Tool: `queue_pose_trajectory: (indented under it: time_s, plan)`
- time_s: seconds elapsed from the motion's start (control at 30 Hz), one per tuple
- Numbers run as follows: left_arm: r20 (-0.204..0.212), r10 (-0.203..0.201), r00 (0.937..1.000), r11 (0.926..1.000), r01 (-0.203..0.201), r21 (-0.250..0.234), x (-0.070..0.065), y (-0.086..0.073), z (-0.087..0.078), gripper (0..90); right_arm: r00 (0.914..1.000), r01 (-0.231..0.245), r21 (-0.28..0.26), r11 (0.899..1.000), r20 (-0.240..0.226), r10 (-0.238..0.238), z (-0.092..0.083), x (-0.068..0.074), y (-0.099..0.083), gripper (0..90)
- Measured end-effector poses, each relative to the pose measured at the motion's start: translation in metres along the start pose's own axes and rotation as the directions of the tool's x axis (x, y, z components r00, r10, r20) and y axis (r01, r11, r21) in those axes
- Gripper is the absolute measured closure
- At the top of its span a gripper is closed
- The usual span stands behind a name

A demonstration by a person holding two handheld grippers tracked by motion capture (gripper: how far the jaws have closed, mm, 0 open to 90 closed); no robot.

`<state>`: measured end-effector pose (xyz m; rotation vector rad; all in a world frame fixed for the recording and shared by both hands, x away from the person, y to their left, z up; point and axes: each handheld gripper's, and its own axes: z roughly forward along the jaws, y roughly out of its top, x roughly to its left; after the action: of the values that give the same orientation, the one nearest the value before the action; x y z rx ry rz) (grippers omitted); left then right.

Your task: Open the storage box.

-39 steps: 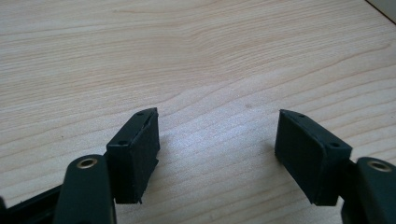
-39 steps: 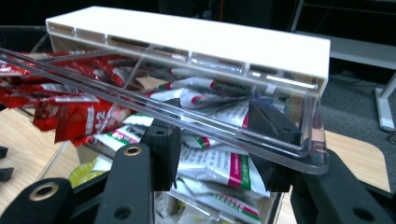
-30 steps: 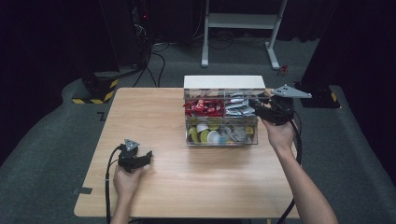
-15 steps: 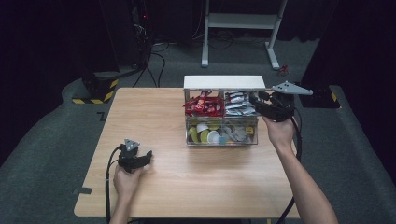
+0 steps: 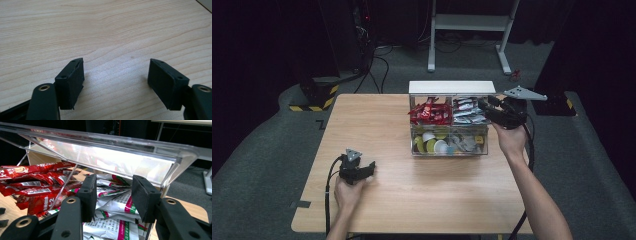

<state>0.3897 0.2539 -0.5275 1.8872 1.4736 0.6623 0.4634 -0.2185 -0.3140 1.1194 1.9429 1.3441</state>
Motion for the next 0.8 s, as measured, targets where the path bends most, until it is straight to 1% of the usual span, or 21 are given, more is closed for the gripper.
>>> queue_pose_trajectory:
  time_s: [0.07, 0.1, 0.13, 0.17, 0.2, 0.3, 0.4, 0.47, 0.53, 0.6, 0.63, 0.67, 0.73, 0.8]
  plan:
    - [0.001, 0.002, 1.0000, 0.9999, -0.002, 0.011, -0.001, 0.002, 0.000, 32.0, 1.0000, -0.003, 0.000, 1.000, 0.001, 0.003, 0.001, 0.000, 0.000, 55.5]
    - [0.001, 0.011, 0.9999, 0.9999, -0.011, 0.010, -0.001, 0.003, -0.001, 32.4, 1.0000, -0.003, 0.000, 1.000, 0.001, 0.003, 0.001, 0.000, 0.000, 55.4]
    - [0.003, 0.004, 1.0000, 0.9999, -0.004, -0.009, -0.002, 0.004, -0.003, 32.6, 1.0000, -0.004, 0.001, 1.000, 0.000, 0.004, 0.001, 0.000, 0.000, 55.4]
    - [0.013, 0.000, 0.9999, 0.9997, 0.000, -0.024, -0.003, 0.007, -0.006, 34.1, 1.0000, -0.004, 0.001, 1.000, -0.001, 0.004, 0.001, 0.000, 0.000, 55.4]
    - [0.027, -0.001, 0.9996, 0.9995, 0.002, -0.031, -0.004, 0.010, -0.008, 33.9, 1.0000, -0.005, 0.000, 1.000, -0.004, 0.005, 0.001, -0.001, 0.000, 55.4]
    - [0.061, 0.022, 0.9979, 0.9966, -0.017, -0.080, -0.012, 0.023, -0.019, 35.0, 1.0000, -0.007, 0.002, 1.000, -0.007, 0.007, 0.001, -0.001, 0.000, 55.4]
    - [0.095, 0.049, 0.9943, 0.9923, -0.037, -0.118, -0.018, 0.035, -0.028, 37.9, 0.9999, -0.008, 0.003, 1.000, -0.007, 0.008, 0.001, -0.001, 0.000, 55.2]
    - [0.128, 0.070, 0.9894, 0.9894, -0.052, -0.136, -0.024, 0.044, -0.033, 39.3, 0.9999, -0.009, 0.003, 1.000, -0.009, 0.009, 0.001, -0.001, 0.000, 55.2]
    - [0.148, 0.082, 0.9855, 0.9873, -0.060, -0.147, -0.028, 0.050, -0.036, 39.9, 0.9999, -0.009, 0.003, 1.000, -0.011, 0.009, 0.001, -0.001, 0.000, 55.2]
    - [0.169, 0.085, 0.9819, 0.9862, -0.059, -0.154, -0.033, 0.057, -0.039, 39.1, 0.9999, -0.010, 0.005, 1.000, -0.013, 0.010, 0.001, -0.001, 0.000, 55.1]
    - [0.173, 0.085, 0.9812, 0.9859, -0.058, -0.157, -0.036, 0.061, -0.041, 38.6, 0.9999, -0.010, 0.007, 1.000, -0.013, 0.010, 0.001, -0.001, 0.001, 55.0]
    - [0.177, 0.094, 0.9797, 0.9852, -0.066, -0.158, -0.038, 0.065, -0.043, 37.7, 0.9999, -0.009, 0.010, 1.000, -0.012, 0.009, 0.000, -0.001, 0.001, 54.9]
    - [0.195, 0.090, 0.9767, 0.9837, -0.056, -0.171, -0.041, 0.071, -0.047, 36.1, 0.9999, -0.007, 0.018, 1.000, -0.009, 0.007, 0.000, -0.001, 0.002, 54.8]
    - [0.216, 0.094, 0.9718, 0.9808, -0.053, -0.187, -0.045, 0.078, -0.052, 37.6, 0.9999, -0.006, 0.021, 1.000, -0.010, 0.007, 0.000, -0.001, 0.003, 54.8]
